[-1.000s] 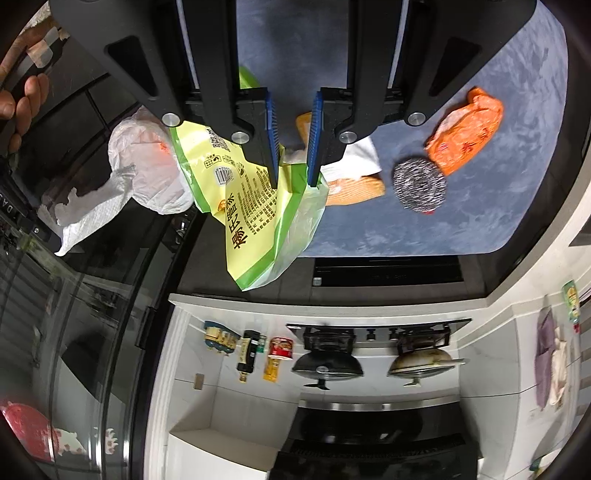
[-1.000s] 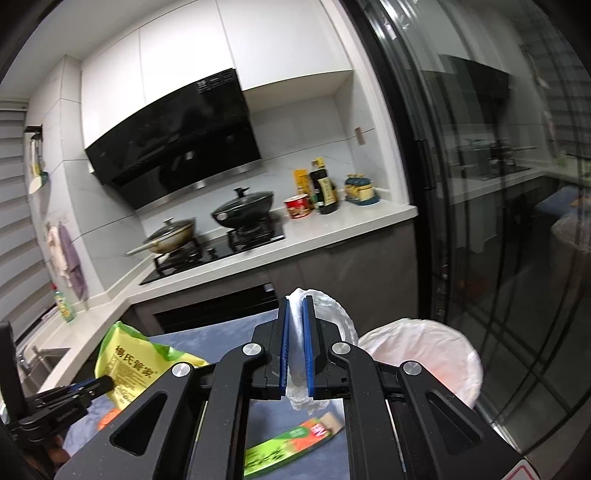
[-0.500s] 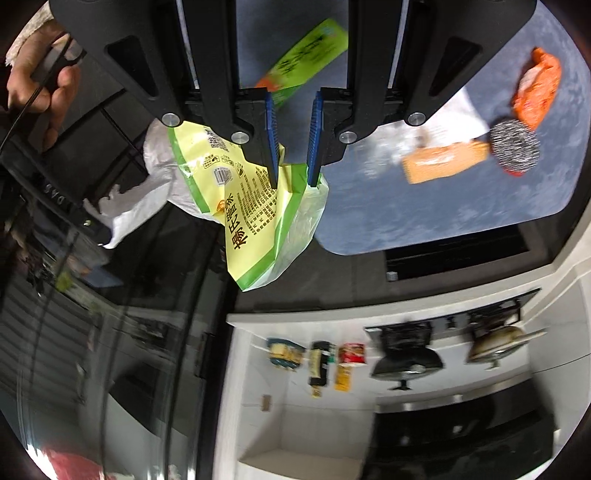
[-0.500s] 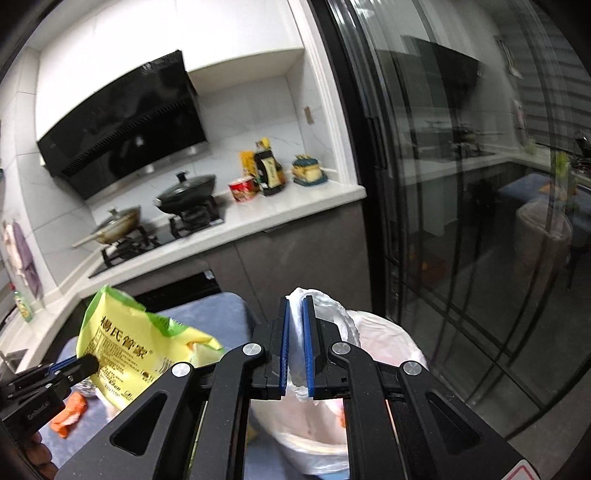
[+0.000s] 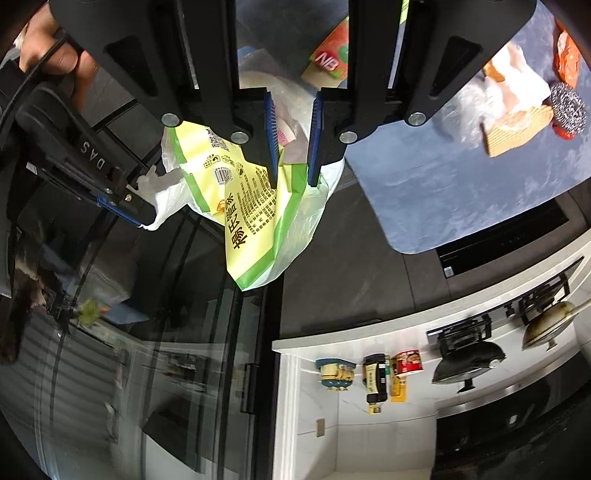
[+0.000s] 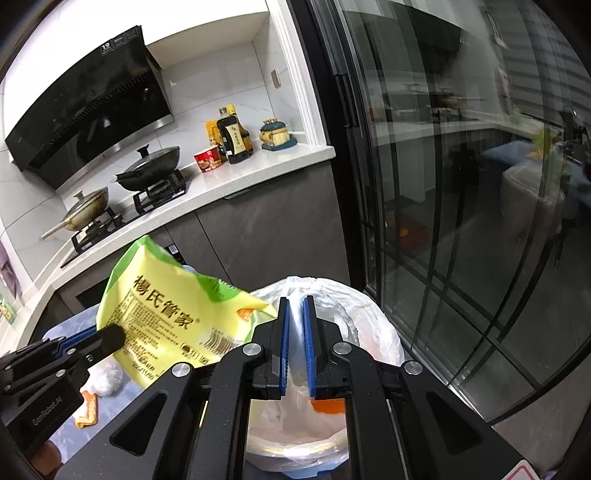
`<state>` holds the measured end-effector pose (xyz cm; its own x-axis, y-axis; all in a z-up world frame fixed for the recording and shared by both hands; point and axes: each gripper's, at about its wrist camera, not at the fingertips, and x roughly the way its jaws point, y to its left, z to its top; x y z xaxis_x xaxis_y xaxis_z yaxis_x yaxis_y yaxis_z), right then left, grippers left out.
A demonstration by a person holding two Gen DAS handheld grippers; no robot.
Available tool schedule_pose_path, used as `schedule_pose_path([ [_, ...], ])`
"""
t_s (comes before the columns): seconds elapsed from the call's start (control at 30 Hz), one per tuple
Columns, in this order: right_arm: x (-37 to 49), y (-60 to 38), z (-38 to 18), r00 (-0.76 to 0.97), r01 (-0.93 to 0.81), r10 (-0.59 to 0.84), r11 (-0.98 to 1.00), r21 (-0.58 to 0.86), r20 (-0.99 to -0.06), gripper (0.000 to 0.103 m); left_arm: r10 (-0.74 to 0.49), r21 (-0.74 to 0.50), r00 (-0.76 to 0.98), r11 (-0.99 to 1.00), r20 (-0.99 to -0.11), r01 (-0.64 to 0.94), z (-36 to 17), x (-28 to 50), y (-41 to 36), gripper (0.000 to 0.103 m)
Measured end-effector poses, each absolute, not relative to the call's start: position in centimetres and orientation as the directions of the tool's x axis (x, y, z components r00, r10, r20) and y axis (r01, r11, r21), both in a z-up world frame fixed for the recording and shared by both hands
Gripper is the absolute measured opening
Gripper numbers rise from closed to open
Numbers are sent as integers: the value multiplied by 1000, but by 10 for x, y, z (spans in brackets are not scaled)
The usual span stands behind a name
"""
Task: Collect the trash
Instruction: 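Carry both bags over the bin and open both tools to drop them, then move the right tool toward the green NB box on the table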
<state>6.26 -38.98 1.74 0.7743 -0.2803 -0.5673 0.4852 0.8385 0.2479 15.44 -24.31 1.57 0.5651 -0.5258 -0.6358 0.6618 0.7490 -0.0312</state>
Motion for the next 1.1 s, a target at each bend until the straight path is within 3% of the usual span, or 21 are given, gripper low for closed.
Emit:
schedule_pose_path([
  [0.1, 63, -393, 14, 772, 491, -284, 835, 250, -568, 12, -517, -12, 563, 743, -645, 669, 12, 157, -254, 17],
  [0.2, 61, -396, 15, 774, 497, -288, 828, 259, -563, 25, -514, -7, 559, 740, -651, 672, 9, 158, -261, 20],
  [0.3, 58, -395, 19, 780, 499, -297, 827, 260, -550, 29, -511, -13, 556, 744, -656, 668, 7, 161, -262, 31],
  [0.43, 54, -391, 22, 787, 496, -302, 828, 261, -539, 42, -506, -18, 560, 752, -656, 658, 8, 162, -259, 46],
  [0.63, 53, -381, 30, 794, 487, -311, 840, 240, -523, 49, -498, -26, 580, 773, -645, 634, 13, 164, -246, 65],
  [1.1, 52, -330, 49, 836, 395, -247, 891, 225, -490, 59, -461, -48, 618, 824, -637, 565, 22, 167, -192, 75],
])
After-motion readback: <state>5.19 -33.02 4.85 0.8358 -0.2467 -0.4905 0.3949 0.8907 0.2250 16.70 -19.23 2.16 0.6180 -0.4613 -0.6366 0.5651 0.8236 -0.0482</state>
